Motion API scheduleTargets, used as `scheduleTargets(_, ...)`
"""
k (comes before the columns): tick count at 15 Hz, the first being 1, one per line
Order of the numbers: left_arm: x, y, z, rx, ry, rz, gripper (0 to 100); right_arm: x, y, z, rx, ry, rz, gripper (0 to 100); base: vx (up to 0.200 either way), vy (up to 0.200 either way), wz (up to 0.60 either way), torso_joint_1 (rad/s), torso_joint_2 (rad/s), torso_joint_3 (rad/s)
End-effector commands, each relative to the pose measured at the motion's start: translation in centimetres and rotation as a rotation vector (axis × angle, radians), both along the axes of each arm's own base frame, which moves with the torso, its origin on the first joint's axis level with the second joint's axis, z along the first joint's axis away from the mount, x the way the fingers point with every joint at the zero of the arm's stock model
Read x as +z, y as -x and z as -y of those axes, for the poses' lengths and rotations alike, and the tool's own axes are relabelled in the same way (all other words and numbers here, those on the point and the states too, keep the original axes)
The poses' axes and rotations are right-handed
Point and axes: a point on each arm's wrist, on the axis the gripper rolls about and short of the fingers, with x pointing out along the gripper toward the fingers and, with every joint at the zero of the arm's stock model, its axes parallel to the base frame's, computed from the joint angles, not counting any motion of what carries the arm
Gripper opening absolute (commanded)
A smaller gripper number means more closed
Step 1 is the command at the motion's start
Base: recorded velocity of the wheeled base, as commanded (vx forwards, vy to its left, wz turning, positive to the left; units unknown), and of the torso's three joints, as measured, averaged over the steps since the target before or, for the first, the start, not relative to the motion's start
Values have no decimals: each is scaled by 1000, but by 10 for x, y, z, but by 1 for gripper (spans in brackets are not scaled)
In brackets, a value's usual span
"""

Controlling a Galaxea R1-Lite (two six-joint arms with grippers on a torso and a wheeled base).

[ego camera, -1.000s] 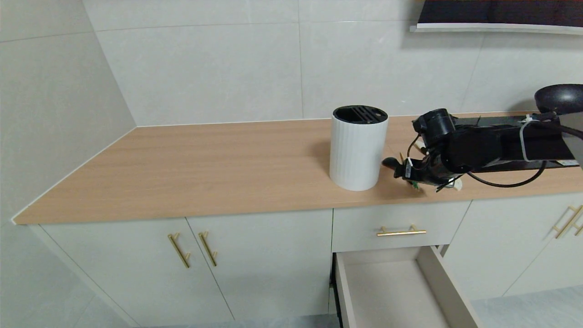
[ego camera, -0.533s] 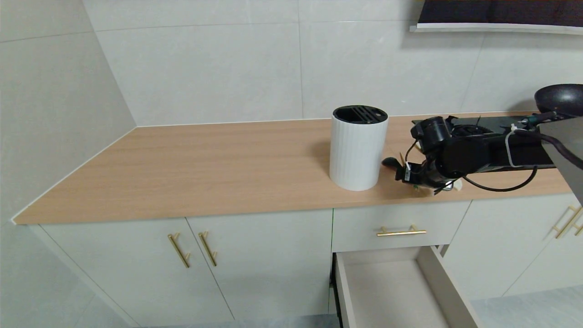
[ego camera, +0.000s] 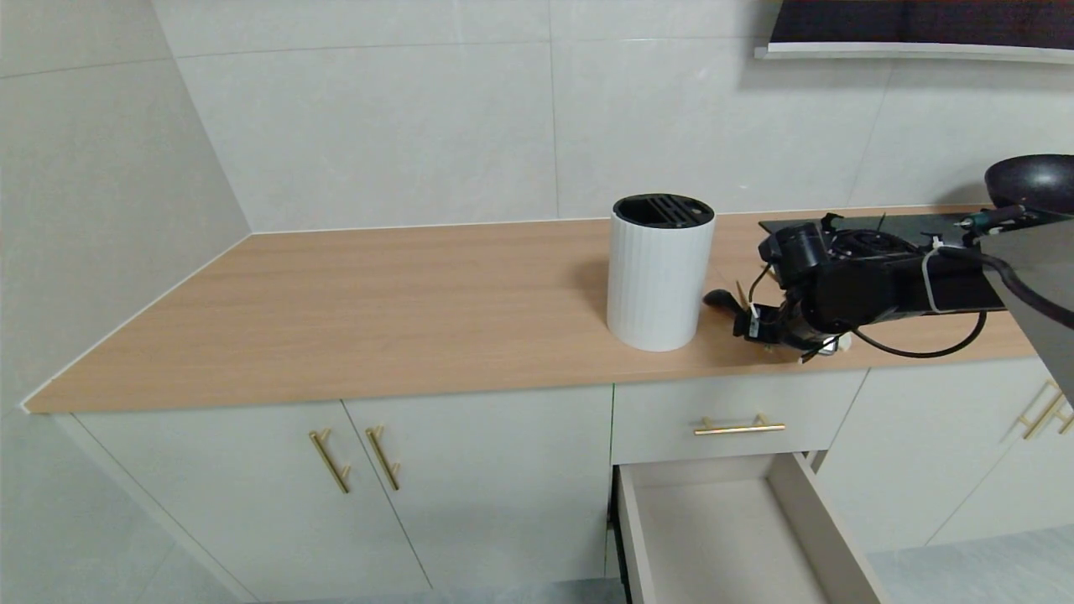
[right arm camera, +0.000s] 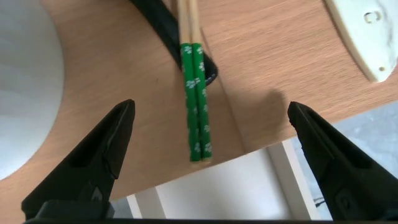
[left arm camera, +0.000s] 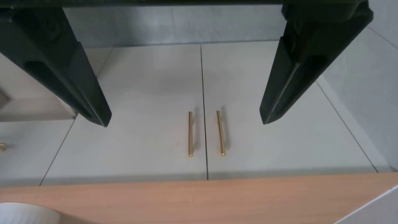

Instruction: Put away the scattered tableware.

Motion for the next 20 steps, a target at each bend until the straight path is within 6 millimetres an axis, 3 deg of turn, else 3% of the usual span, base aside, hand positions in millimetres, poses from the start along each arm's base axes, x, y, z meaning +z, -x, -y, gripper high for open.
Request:
scheduleTargets(1, 0, 0, 0, 2, 0, 0, 100, -1, -2, -1, -1, 0, 3, 100, 0, 0, 0, 0, 0, 0)
scheduleTargets(2, 0, 0, 0, 1, 0, 0, 100, -2, -2, 0, -2, 0, 2, 0, 0, 0, 0, 0, 0, 0)
scheduleTargets(8, 0, 0, 0, 1, 0, 0, 100, 0, -2, 0, -4, -1, 7, 0, 0, 0, 0, 0, 0, 0)
scheduleTargets(14, 0, 0, 0, 1, 0, 0, 100, 37, 12, 9, -43, -5, 84, 0, 0, 0, 0, 0, 0, 0)
scheduleTargets(16, 0, 0, 0, 1, 0, 0, 100, 55, 28, 17, -50, -18, 109, 0, 0, 0, 0, 0, 0, 0)
scheduleTargets(18, 0, 0, 0, 1, 0, 0, 100, 75, 65, 25, -40, -26, 112, 0, 0, 0, 0, 0, 0, 0)
scheduleTargets(20, 0, 0, 0, 1, 0, 0, 100, 97, 120, 35, 40, -92, 115, 0, 0, 0, 0, 0, 0, 0)
